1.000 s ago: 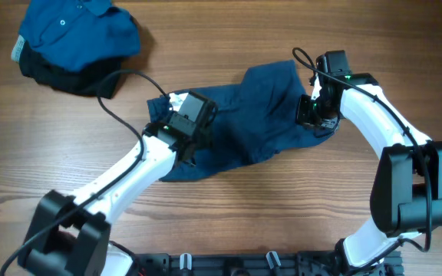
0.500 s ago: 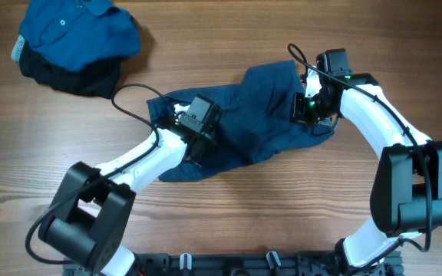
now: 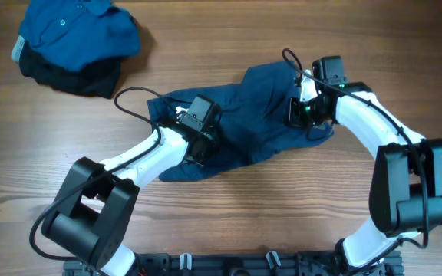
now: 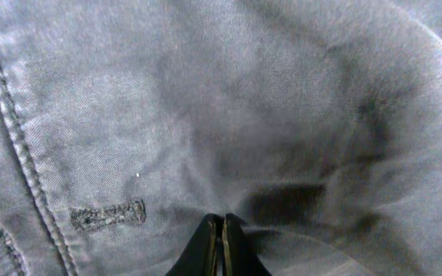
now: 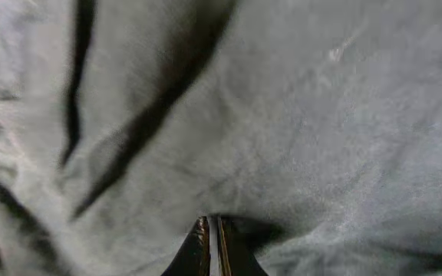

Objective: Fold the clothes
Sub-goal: 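Pull both edges apart with both grippers to stretch the shorts flat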

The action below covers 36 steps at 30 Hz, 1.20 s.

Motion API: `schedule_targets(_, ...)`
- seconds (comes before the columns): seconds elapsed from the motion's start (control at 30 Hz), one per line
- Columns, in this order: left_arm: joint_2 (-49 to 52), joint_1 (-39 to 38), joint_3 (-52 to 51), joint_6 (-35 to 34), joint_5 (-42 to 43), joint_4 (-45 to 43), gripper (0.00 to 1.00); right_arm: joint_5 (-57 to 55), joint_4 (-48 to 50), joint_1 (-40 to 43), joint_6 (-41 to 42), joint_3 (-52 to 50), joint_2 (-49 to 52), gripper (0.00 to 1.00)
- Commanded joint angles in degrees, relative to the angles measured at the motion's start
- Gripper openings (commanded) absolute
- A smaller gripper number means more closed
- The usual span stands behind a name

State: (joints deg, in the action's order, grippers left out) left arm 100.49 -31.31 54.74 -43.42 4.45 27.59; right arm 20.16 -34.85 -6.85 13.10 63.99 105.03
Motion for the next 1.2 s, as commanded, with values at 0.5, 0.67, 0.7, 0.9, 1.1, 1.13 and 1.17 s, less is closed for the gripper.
schedule_targets(0.5, 1.53, 9.38, 0.24, 10.38, 0.00, 4.26, 0.10, -19.43, 0.04, 1.22, 9.79, -1.44, 8.98, 0.04)
schedule_targets(0.67, 1.55, 12.85, 0.24, 11.74, 0.02, 1.68, 0.12, -27.96, -4.24, 3.26, 14.32, -1.42, 8.98, 0.04)
schedule_targets(0.7, 1.53, 13.42, 0.24, 11.76, 0.02, 1.22, 0.12, -28.52, -4.85, 3.61, 14.27, -1.42, 8.98, 0.04)
schedule_targets(0.9, 1.53, 15.65, 0.24, 14.78, 0.02, -0.20, 0.13, -29.64, -7.37, 5.77, 16.68, -1.44, 8.96, 0.04)
schedule_targets(1.1, 1.53, 17.57, 0.24, 16.24, 0.02, -0.33, 0.16, -29.64, -10.67, 6.56, 19.15, -1.49, 8.98, 0.04)
schedule_targets(1.13, 1.53, 18.18, 0.24, 16.24, 0.04, -0.39, 0.15, -29.62, -11.47, 6.56, 20.33, -1.49, 8.98, 0.04)
schedule_targets(1.17, 1.53, 18.51, 0.24, 16.24, 0.02, -0.39, 0.15, -29.59, -12.11, 6.56, 21.24, -1.49, 8.96, 0.04)
